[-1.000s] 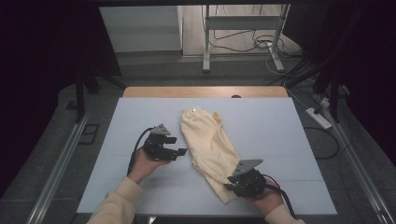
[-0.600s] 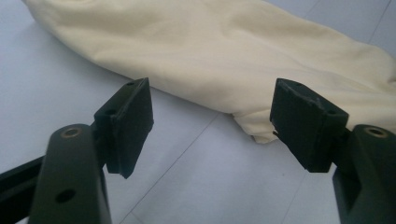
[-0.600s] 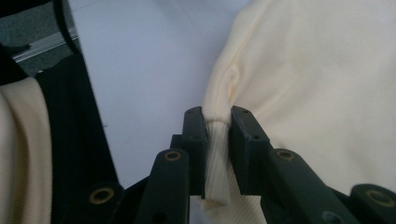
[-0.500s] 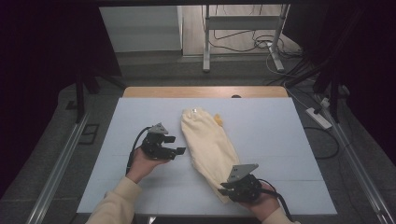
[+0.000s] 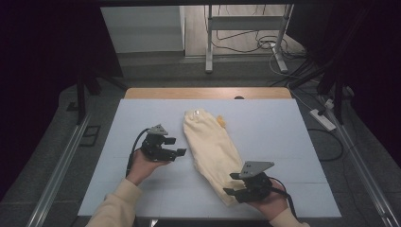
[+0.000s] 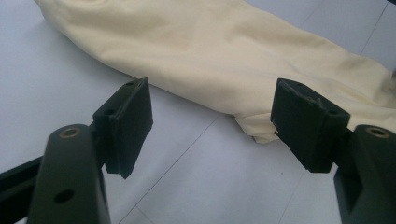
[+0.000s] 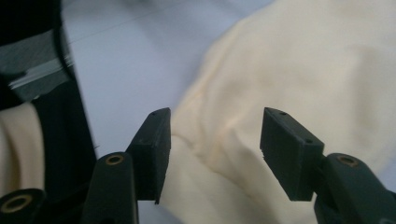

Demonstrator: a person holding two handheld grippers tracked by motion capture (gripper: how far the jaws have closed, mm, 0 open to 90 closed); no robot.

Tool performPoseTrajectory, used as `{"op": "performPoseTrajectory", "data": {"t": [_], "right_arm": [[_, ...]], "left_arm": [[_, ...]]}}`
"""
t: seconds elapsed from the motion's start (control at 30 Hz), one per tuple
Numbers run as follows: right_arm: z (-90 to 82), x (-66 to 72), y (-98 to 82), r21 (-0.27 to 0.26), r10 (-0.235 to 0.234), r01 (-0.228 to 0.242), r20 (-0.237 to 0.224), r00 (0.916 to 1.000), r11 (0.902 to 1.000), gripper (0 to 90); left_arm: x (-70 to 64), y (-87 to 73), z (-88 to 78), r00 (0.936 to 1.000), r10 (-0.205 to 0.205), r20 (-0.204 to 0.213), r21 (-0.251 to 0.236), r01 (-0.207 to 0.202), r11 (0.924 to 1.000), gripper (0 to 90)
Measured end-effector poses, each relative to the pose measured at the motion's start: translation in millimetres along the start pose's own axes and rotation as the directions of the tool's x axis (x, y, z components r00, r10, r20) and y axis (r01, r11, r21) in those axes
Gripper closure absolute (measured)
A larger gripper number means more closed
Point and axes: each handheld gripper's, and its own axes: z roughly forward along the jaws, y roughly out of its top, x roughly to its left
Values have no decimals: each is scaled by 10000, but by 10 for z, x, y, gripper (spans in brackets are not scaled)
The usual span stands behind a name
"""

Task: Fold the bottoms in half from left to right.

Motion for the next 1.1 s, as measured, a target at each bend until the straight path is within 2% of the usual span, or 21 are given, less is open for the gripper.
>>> {"op": "performPoseTrajectory", "data": {"t": [0.33, 0.53, 0.7, 0.87, 0.97, 1.1], "right_arm": [[-56, -252, -80, -1, 693, -698, 1170, 9907, 9976, 409], [4, -364, -88, 153, 1000, -1031, 1375, 9854, 9946, 402], [121, -431, -33, 279, 1081, -1146, 1732, 9789, 9930, 394], [214, -453, 21, 399, 1006, -1096, 1828, 9780, 9932, 385], [255, -479, 44, 398, 1048, -1148, 1976, 9747, 9926, 379], [308, -571, 81, 427, 1133, -1253, 2160, 9698, 9912, 373]], "left_arm": [[11, -8, 8, 10000, -47, 16, 56, 47, 10000, 284], [19, -16, 14, 10000, -60, -22, 116, 60, 9999, 279], [21, -18, 15, 10000, -47, -43, 143, 48, 9999, 278], [21, -22, 10, 10000, -75, -48, 122, 75, 9999, 277], [21, -20, 11, 10000, -74, -14, 85, 74, 9999, 273], [23, -22, 16, 10000, -45, -26, 136, 45, 9999, 272]]}}
